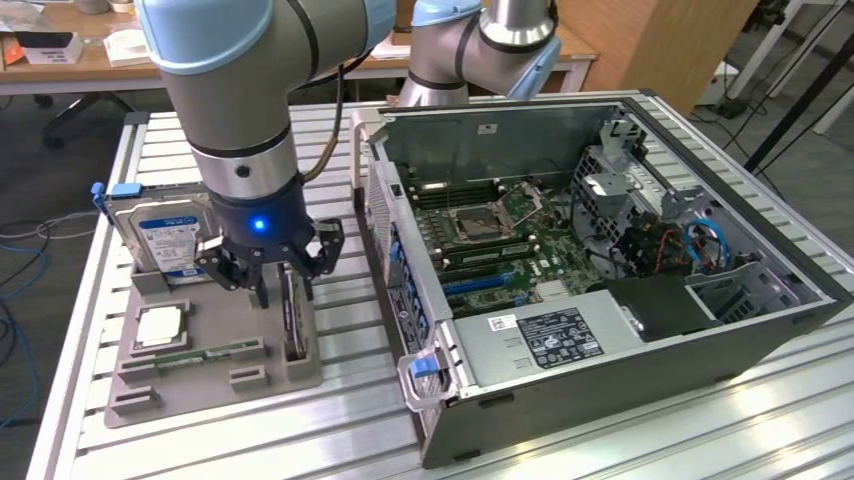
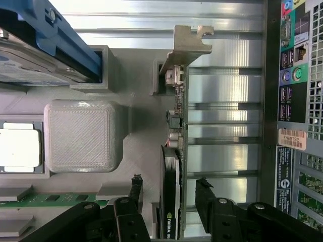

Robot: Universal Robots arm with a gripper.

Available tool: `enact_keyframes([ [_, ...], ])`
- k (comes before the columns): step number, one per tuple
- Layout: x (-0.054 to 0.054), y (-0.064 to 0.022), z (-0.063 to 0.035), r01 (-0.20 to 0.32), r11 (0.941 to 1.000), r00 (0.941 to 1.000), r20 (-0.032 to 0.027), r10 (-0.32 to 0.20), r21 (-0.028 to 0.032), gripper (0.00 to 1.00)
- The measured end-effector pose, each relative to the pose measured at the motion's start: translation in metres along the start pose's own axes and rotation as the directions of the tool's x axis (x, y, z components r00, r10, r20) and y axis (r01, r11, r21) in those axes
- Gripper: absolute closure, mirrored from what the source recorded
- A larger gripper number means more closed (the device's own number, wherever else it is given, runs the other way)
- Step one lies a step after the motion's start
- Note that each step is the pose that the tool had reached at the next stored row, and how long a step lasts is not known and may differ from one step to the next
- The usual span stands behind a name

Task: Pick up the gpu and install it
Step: 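Pick up the gpu and move the gpu toward the slot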

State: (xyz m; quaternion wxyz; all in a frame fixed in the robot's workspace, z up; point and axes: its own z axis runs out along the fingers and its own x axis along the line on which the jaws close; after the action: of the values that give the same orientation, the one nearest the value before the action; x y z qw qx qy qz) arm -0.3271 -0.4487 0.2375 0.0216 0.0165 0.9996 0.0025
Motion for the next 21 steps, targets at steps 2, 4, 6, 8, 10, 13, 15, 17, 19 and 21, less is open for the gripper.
enact_keyframes([
  [2, 0.0, 0.0, 0.0012, 0.0, 1.0, 1.0, 0.0008, 0.0, -0.0001, 0.46],
  [4, 0.0001, 0.0, 0.0011, 0.0, 1.0, 1.0, 0.0007, 0.0, 0.0002, 0.46],
  [6, 0.0001, 0.0, 0.0011, 0.0, 1.0, 1.0, 0.0007, 0.0, 0.0003, 0.46],
  [8, 0.0001, 0.0, 0.0011, 0.0, 1.0, 1.0, 0.0007, 0.0, 0.0003, 0.46],
  [10, 0.0001, 0.0, 0.0011, 0.0, 1.0, 1.0, 0.0007, 0.0, 0.0003, 0.46],
  [13, 0.0001, 0.0, 0.0011, 0.0, 1.0, 1.0, 0.0007, 0.0, 0.0003, 0.54],
  [15, 0.0001, 0.0, 0.0011, 0.0, 1.0, 1.0, 0.0007, 0.0, 0.0003, 0.65],
  [17, 0.0001, 0.0, 0.001, 0.0, 1.0, 1.0, 0.0007, 0.0, 0.0004, 0.71],
  [19, 0.0001, 0.0, 0.0011, 0.0, 1.0, 1.0, 0.0006, 0.0, 0.0003, 0.74],
  [21, 0.0001, 0.0, 0.0011, 0.0, 1.0, 1.0, 0.0007, 0.0, 0.0003, 0.74],
])
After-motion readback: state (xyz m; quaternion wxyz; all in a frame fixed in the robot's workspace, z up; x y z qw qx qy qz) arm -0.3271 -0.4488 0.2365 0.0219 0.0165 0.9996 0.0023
